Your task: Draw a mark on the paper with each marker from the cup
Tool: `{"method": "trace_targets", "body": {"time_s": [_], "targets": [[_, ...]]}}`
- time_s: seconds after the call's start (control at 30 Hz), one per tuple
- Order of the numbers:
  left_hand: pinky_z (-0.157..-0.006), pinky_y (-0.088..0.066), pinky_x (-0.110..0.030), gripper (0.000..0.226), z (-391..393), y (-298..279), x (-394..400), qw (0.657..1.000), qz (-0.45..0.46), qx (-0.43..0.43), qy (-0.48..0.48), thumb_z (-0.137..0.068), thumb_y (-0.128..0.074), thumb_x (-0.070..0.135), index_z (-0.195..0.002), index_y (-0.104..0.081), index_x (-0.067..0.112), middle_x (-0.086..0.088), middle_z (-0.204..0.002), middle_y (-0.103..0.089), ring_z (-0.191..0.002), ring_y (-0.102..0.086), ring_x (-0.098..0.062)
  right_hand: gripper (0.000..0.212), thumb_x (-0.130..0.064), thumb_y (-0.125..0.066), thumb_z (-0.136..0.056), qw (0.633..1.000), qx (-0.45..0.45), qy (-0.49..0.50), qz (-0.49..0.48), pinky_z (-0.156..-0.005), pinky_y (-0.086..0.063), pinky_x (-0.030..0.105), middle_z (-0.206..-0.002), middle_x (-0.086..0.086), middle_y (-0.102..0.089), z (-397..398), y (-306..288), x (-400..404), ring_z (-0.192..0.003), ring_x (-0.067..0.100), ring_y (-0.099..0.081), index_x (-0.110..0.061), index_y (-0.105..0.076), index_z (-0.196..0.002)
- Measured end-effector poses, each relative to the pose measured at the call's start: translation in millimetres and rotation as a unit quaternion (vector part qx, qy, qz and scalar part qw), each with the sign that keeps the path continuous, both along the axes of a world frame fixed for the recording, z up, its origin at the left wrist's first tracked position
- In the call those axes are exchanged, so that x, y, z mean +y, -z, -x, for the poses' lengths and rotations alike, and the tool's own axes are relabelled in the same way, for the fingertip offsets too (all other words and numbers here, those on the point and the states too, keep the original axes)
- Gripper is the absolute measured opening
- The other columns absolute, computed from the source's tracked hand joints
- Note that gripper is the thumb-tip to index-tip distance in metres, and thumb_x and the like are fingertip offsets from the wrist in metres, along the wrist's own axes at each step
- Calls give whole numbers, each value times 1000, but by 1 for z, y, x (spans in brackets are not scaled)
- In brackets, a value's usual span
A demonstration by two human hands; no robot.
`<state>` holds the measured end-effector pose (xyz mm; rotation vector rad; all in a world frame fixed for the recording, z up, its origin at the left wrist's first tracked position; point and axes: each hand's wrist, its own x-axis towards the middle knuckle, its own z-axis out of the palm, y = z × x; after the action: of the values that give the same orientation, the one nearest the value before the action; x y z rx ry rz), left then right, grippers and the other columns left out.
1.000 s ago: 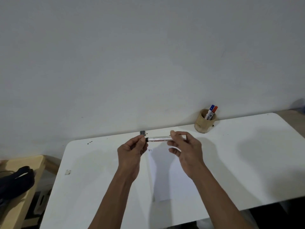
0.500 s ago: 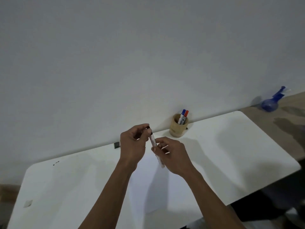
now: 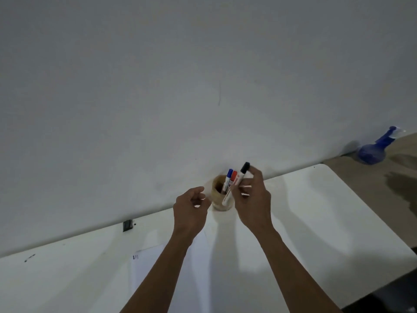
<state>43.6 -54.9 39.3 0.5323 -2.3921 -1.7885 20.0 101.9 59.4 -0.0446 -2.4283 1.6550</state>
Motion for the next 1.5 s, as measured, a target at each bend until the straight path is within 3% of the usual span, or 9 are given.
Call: {"method": "trace_targets", "body": {"time_s": [0.07, 0.27, 0.4, 0.47, 0.63, 0.8, 0.93, 1.03, 1.5], "targets": [[-74, -49, -15, 49, 11, 10, 12, 999, 32, -27, 13, -80, -80, 16, -125, -63, 16, -1, -108, -70, -88, -66, -8, 46, -16, -69, -94, 1000, 5, 15, 24, -62, -53, 14, -91, -14, -68, 19, 1, 6, -75, -4, -72, -31, -45, -130], [-90, -43, -25, 80, 39, 35, 34, 994, 62, -72, 53, -72, -87, 14, -141, -46, 15, 0, -137, -56, -111, -56, -15, 21, -18, -63, -97, 999, 28, 23, 20, -59, -46, 4, -89, 2, -75, 48, 15, 14, -71, 0, -72, -17, -51, -114], [-71, -42, 0, 75, 48, 40, 41, 996, 42, -53, 55, -69, -88, 9, -133, -52, 19, 8, -122, -57, -101, -55, -8, 20, -18, -69, -95, 999, 33, 19, -25, -62, -47, 2, -82, -3, -72, 53, 34, 18, -65, 0, -67, -13, -58, -111], [-67, -41, 1, 69, 50, 44, 42, 997, 47, -40, 56, -70, -88, 11, -129, -54, 23, 16, -115, -56, -99, -55, -5, 18, -18, -71, -93, 999, 32, 12, -43, -64, -47, 4, -80, -9, -68, 55, 44, 18, -72, -1, -66, -15, -60, -106], [-90, -52, -27, 64, 52, 55, 42, 997, 48, -31, 54, -71, -88, 21, -123, -52, 37, 28, -109, -58, -100, -59, 0, 16, -15, -78, -86, 996, -2, 14, -87, -71, -41, 0, -88, -2, -70, 60, 64, 16, -77, 9, -59, -12, -69, -99], [-93, -57, -48, 70, 55, 62, 38, 997, 46, -27, 58, -68, -89, 20, -127, -54, 32, 22, -115, -62, -108, -62, -11, 15, -15, -80, -84, 996, -29, 26, -78, -71, -43, 11, -89, 7, -73, 63, 73, 14, -77, 17, -61, -8, -73, -95], [-94, -56, -48, 71, 56, 63, 38, 997, 51, -24, 57, -68, -89, 20, -129, -54, 29, 18, -116, -62, -109, -62, -14, 11, -13, -80, -83, 996, -52, 41, -61, -75, -58, 43, -83, 10, -73, 65, 79, 11, -77, 28, -67, -7, -72, -87], [-94, -56, -48, 69, 56, 64, 37, 997, 49, -23, 57, -70, -88, 20, -129, -54, 27, 16, -116, -63, -109, -62, -15, 10, -11, -79, -82, 995, -61, 45, -59, -76, -58, 48, -82, 11, -73, 67, 81, 10, -77, 30, -68, -6, -71, -85], [-99, -54, -45, 71, 55, 66, 37, 996, 59, -35, 57, -70, -88, 17, -131, -53, 25, 10, -122, -65, -111, -62, -17, 24, -19, -83, -81, 997, -67, 29, -36, -77, -53, 27, -91, 9, -75, 68, 73, 16, -80, 24, -71, -6, -72, -98]]}}
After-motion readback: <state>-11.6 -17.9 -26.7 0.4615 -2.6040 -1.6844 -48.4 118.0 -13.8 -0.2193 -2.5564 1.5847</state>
